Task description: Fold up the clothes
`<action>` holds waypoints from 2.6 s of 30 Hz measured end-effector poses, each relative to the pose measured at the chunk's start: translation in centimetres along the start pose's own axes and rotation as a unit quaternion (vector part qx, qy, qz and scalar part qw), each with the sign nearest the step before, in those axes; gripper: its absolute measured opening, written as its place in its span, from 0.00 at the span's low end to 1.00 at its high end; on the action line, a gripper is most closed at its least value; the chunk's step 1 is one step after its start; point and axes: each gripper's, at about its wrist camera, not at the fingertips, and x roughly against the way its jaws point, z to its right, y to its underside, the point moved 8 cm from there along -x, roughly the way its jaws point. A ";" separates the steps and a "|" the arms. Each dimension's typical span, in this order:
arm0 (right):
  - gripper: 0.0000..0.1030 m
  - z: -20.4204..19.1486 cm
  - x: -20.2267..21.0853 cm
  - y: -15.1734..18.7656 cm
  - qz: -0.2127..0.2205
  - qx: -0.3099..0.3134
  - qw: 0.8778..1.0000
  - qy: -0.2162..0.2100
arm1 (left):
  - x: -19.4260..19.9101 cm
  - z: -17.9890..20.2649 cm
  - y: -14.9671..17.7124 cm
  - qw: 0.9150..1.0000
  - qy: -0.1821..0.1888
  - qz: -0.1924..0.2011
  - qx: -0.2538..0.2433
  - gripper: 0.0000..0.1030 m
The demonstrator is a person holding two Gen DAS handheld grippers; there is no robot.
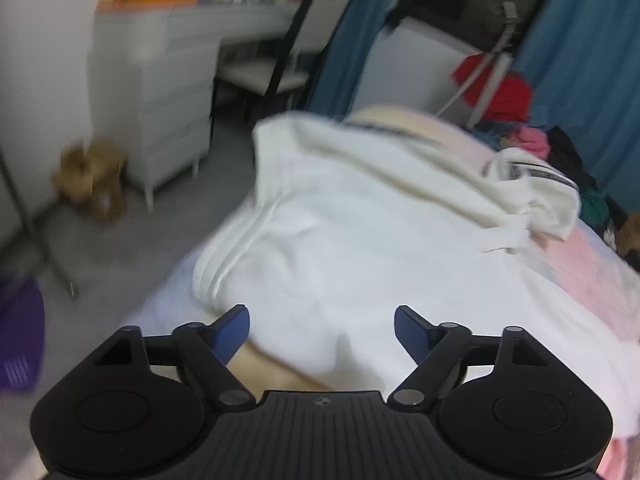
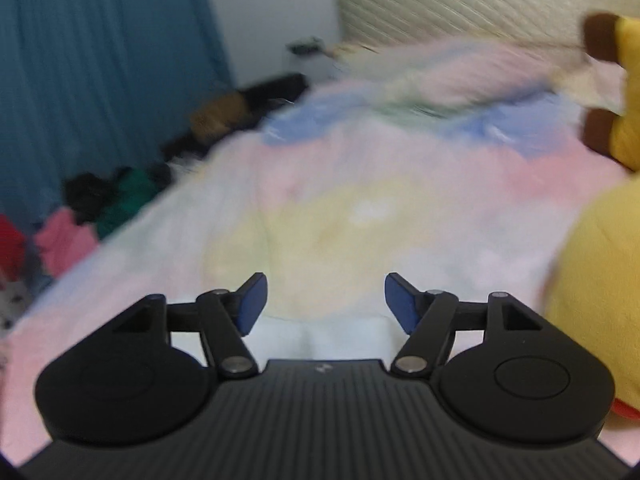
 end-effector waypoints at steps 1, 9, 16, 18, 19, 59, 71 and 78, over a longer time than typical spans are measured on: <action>0.66 -1.2 -0.1 0.1 -0.007 0.007 1.000 -0.019 | 0.7 1.4 -0.3 1.000 -0.003 0.015 -0.018 0.80; 0.65 -10.9 -3.7 3.2 -0.082 0.059 0.991 -0.092 | -1.6 14.8 -0.1 0.992 0.041 0.081 -0.092 0.81; 0.64 -13.7 -9.2 6.5 -0.109 0.091 0.988 -0.052 | -10.5 21.0 2.1 0.987 0.070 0.078 -0.126 0.82; 0.63 -13.6 -10.4 7.5 -0.111 0.102 0.988 -0.042 | -12.8 21.3 2.9 0.986 0.065 0.072 -0.135 0.82; 0.50 -13.4 -10.9 7.9 -0.114 0.106 0.987 -0.035 | -13.7 21.2 3.3 0.986 0.060 0.067 -0.141 0.82; 0.54 -35.3 -4.5 13.8 -0.219 0.013 0.905 -0.365 | -17.2 19.1 4.0 0.986 0.102 0.086 -0.101 0.81; 0.68 -50.2 -7.9 21.7 -0.291 0.015 0.872 -0.393 | -21.0 17.4 2.9 0.987 0.147 0.061 -0.016 0.81; 0.56 -54.0 -8.0 22.8 -0.283 0.008 0.872 -0.399 | -20.9 17.5 2.9 0.986 0.156 0.065 -0.009 0.81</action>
